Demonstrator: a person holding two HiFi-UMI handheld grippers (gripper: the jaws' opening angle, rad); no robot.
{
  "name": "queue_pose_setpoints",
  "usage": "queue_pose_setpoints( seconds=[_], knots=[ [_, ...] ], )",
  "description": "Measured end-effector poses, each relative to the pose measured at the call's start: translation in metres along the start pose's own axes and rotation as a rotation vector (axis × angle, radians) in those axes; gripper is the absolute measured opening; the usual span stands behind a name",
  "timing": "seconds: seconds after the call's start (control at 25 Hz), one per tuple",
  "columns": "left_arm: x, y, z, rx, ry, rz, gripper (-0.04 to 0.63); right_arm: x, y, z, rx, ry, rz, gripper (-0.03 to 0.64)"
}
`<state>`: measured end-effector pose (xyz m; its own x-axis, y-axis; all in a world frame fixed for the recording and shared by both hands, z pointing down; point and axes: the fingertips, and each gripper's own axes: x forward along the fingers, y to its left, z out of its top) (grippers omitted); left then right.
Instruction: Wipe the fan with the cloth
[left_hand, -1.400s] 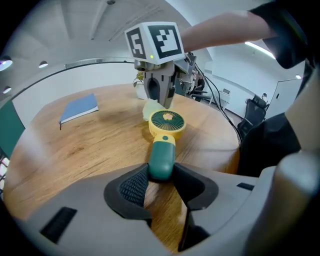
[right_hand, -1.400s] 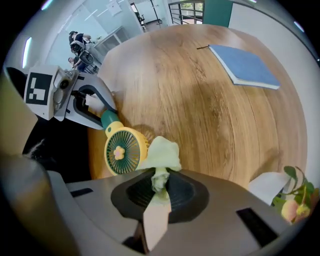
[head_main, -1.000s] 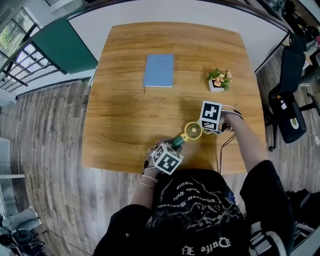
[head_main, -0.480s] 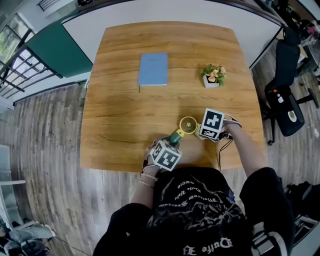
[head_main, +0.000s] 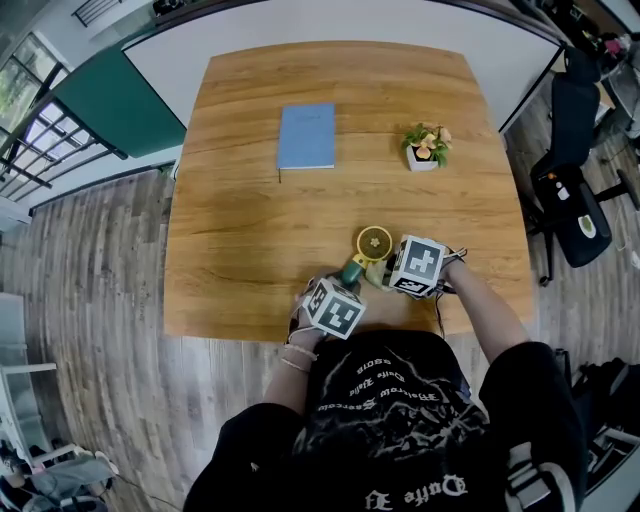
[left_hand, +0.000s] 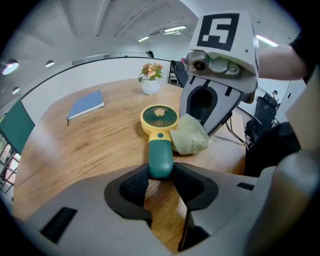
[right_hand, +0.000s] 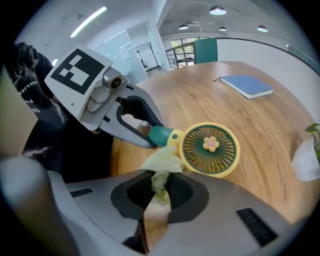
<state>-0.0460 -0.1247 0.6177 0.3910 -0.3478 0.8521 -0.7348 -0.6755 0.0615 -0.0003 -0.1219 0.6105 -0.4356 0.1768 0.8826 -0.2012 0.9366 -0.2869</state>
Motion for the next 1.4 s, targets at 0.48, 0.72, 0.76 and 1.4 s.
queue_pose_setpoints(
  seconds=[0.48,0.72,0.76,1.4],
  knots=[
    [-0.001,-0.003,-0.001,0.086,0.016,0.022,0.173,0.013,0.021,0.021,-0.249,0.076,-0.028,0.055],
    [-0.005,-0.005,-0.004,0.033,-0.019,-0.020,0.175,0.005,0.040,0.010,-0.440,0.167,0.048,0.055],
    [-0.005,-0.005,-0.003,0.030,-0.021,-0.022,0.176,0.002,0.044,0.004,-0.441,0.180,0.071,0.055],
    [0.017,0.001,0.044,-0.095,-0.057,-0.063,0.314,-0.074,0.017,-0.064,0.023,-0.119,-0.185,0.058]
  ],
)
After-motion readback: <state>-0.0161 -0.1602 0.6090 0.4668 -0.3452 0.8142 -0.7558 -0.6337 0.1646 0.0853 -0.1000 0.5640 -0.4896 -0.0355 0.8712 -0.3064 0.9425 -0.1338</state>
